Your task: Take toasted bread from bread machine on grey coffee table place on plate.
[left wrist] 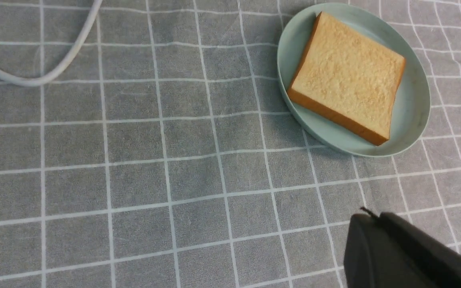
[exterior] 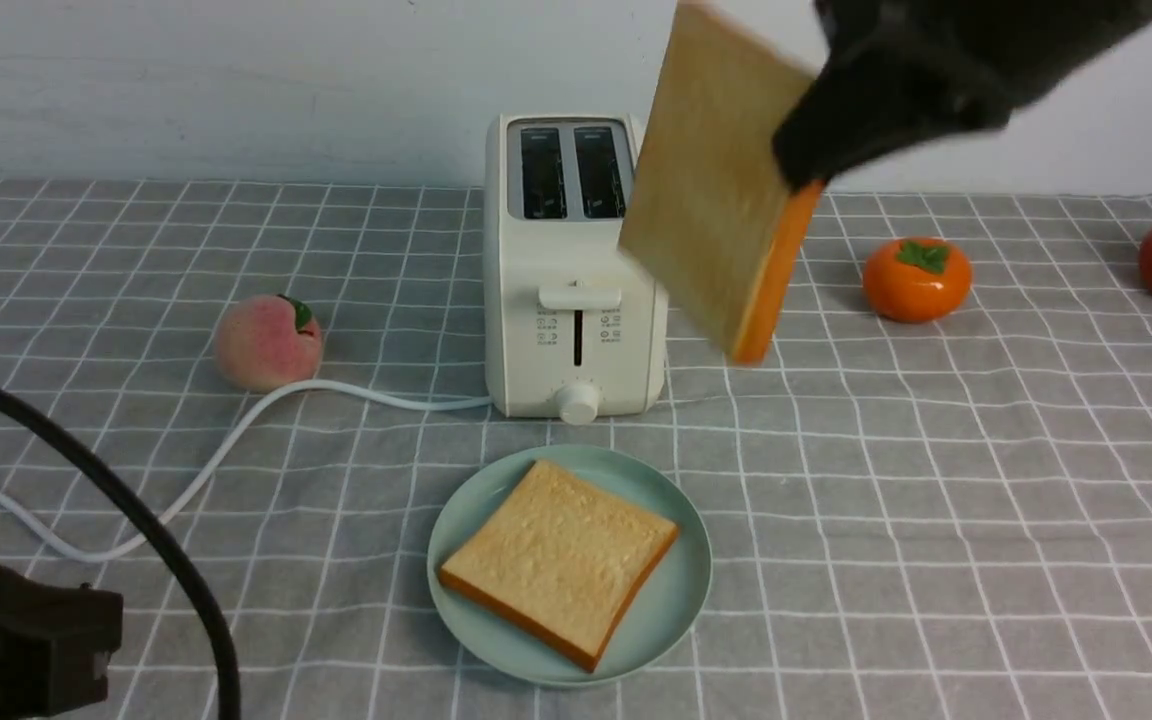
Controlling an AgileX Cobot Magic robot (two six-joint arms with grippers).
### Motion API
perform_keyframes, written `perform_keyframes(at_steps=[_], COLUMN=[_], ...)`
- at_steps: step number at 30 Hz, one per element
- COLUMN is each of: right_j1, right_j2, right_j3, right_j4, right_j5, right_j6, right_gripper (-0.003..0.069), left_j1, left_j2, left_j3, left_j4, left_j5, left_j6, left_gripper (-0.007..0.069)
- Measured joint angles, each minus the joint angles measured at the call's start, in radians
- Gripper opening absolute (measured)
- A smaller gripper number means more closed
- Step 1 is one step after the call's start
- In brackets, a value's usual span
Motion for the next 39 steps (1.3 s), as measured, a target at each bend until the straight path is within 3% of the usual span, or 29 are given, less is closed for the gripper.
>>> perform_keyframes(at_steps=[3, 6, 7, 12, 15, 20, 24, 25, 26, 29, 30, 34, 37, 39], right_j1=[0.000, 0.000, 0.000, 0.000, 0.000, 0.000, 0.000, 0.000, 0.000, 0.000, 0.000, 0.000, 0.000, 0.000], right_j2=[-0.002, 0.020, 0.050, 0.158, 0.209, 0.265, 0.253, 0.235, 0.232, 0.126, 0.119, -0.107, -0.263, -0.438], right_j3=[0.278, 0.413, 0.501, 0.598, 0.599, 0.599, 0.599, 0.599, 0.599, 0.599, 0.599, 0.599, 0.599, 0.606], right_j4=[0.214, 0.337, 0.447, 0.679, 0.738, 0.741, 0.642, 0.570, 0.570, 0.301, 0.285, -0.124, -0.305, -0.437], right_j5=[-0.136, -0.262, -0.356, -0.493, -0.521, -0.576, -0.555, -0.538, -0.536, -0.492, -0.492, -0.371, -0.264, -0.203], right_j6=[-0.098, -0.185, -0.254, -0.411, -0.454, -0.449, -0.418, -0.401, -0.397, -0.257, -0.246, 0.089, 0.254, 0.363], right_gripper=[0.0078, 0.0078, 0.0078, 0.0078, 0.0092, 0.0261, 0.0456, 0.0503, 0.0509, 0.0566, 0.0566, 0.0490, 0.0345, 0.0179], left_j1=[0.000, 0.000, 0.000, 0.000, 0.000, 0.000, 0.000, 0.000, 0.000, 0.000, 0.000, 0.000, 0.000, 0.000], left_j2=[0.000, 0.000, 0.000, -0.001, -0.001, -0.001, -0.001, -0.001, -0.001, -0.001, -0.001, -0.001, -0.001, -0.001], left_j3=[0.000, 0.000, 0.000, 0.000, 0.000, 0.000, 0.000, 0.000, 0.000, 0.000, 0.000, 0.000, 0.000, 0.000], left_j4=[0.000, 0.001, 0.005, 0.025, 0.035, 0.041, 0.046, 0.045, 0.045, 0.050, 0.050, 0.053, 0.053, 0.053], left_j5=[0.014, 0.025, 0.030, 0.051, 0.056, 0.059, 0.062, 0.062, 0.062, 0.063, 0.063, 0.064, 0.053, 0.032], left_j6=[0.001, 0.003, 0.003, 0.006, 0.006, 0.006, 0.007, 0.007, 0.007, 0.007, 0.007, 0.007, 0.006, -0.002], left_gripper=[-0.0014, -0.0014, -0.0014, -0.0014, -0.0014, -0.0014, -0.0014, -0.0014, -0.0014, -0.0014, -0.0014, -0.0014, -0.0014, -0.0014])
